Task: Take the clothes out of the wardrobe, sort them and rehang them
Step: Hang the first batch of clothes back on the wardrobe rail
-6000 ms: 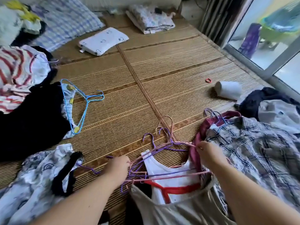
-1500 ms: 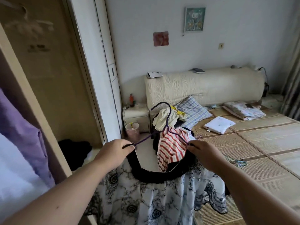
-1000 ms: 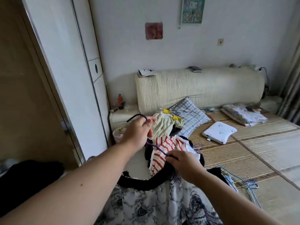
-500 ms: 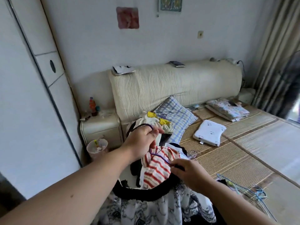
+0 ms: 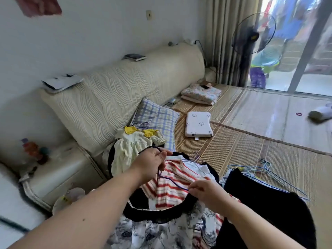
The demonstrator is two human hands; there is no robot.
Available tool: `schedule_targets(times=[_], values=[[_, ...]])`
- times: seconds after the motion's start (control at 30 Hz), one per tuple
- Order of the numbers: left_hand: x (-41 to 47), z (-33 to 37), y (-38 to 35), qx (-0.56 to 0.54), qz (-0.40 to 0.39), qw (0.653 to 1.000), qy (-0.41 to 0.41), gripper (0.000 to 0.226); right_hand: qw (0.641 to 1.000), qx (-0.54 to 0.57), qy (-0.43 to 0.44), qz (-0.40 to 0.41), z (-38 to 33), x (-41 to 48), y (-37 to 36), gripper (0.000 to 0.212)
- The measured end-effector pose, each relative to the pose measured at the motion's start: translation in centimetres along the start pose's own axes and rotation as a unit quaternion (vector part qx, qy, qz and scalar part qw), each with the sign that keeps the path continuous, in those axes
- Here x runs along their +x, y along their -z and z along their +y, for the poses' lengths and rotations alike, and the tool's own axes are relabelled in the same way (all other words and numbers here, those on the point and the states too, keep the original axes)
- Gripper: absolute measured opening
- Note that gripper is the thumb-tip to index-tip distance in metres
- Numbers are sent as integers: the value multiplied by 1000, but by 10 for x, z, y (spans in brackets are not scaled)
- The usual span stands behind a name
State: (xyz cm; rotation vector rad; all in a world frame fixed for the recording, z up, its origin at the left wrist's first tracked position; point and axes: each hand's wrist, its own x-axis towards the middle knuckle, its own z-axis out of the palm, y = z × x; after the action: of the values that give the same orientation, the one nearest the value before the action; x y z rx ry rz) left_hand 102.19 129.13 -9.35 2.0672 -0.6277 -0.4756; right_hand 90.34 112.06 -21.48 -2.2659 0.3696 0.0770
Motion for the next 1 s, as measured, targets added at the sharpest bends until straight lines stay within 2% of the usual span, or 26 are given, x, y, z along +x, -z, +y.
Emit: schedule_targets(times=[0.27, 0.53, 0.73, 0.8, 1.0], values=[[65, -19, -17, -7, -65, 998, -3, 26, 993, 37, -105, 47, 32, 43, 0, 12], [177, -69, -60, -40, -94, 993, 55, 27, 978, 88, -184, 49, 98, 143, 12, 27], [283, -112, -104, -10, -117, 990, 75, 40, 963, 50, -263, 14, 161, 236, 22, 44], [318, -128, -116, -21, -132, 987, 88, 41, 962, 13, -274, -7, 180, 268, 23, 52], [407, -183, -145, -14, -150, 980, 130, 37, 957, 5, -283, -58, 234, 358, 15, 74]])
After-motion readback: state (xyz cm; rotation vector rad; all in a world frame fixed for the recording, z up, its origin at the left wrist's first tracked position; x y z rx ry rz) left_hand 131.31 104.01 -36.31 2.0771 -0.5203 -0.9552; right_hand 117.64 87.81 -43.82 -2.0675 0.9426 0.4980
